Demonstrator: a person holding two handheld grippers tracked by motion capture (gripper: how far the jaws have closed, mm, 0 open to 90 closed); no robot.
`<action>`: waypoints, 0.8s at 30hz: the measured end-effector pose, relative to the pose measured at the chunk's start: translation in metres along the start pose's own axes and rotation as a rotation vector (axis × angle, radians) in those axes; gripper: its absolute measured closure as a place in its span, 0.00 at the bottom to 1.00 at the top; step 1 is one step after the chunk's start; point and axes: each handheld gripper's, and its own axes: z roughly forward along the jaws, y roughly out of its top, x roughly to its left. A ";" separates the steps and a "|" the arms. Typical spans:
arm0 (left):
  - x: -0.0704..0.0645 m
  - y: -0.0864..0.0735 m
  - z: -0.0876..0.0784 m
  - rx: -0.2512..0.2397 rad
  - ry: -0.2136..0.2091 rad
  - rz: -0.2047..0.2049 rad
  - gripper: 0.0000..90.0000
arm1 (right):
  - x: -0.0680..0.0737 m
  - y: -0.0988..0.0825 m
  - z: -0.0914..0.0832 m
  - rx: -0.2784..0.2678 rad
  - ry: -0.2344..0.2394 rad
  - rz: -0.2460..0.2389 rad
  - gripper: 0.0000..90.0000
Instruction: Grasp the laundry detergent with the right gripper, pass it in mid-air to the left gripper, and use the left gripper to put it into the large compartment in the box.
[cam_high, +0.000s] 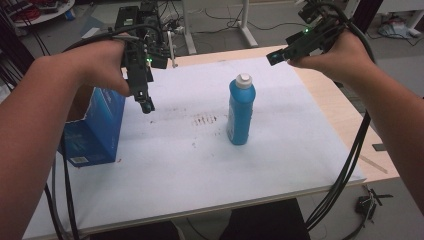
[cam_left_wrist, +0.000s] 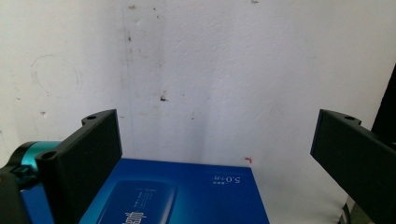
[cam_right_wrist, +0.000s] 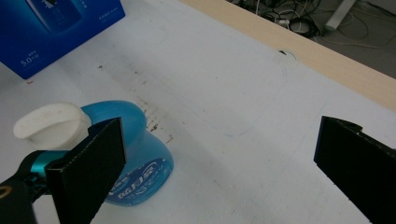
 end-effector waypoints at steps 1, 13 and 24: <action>0.000 0.000 0.000 0.001 0.002 0.001 0.02 | 0.000 0.000 0.000 0.000 0.000 0.000 0.02; 0.001 -0.007 0.005 -0.002 -0.004 -0.009 0.02 | 0.012 -0.024 0.008 0.001 0.030 -0.011 0.02; 0.002 -0.011 0.008 -0.005 -0.008 -0.010 0.02 | 0.029 -0.060 0.023 0.000 0.054 -0.014 0.02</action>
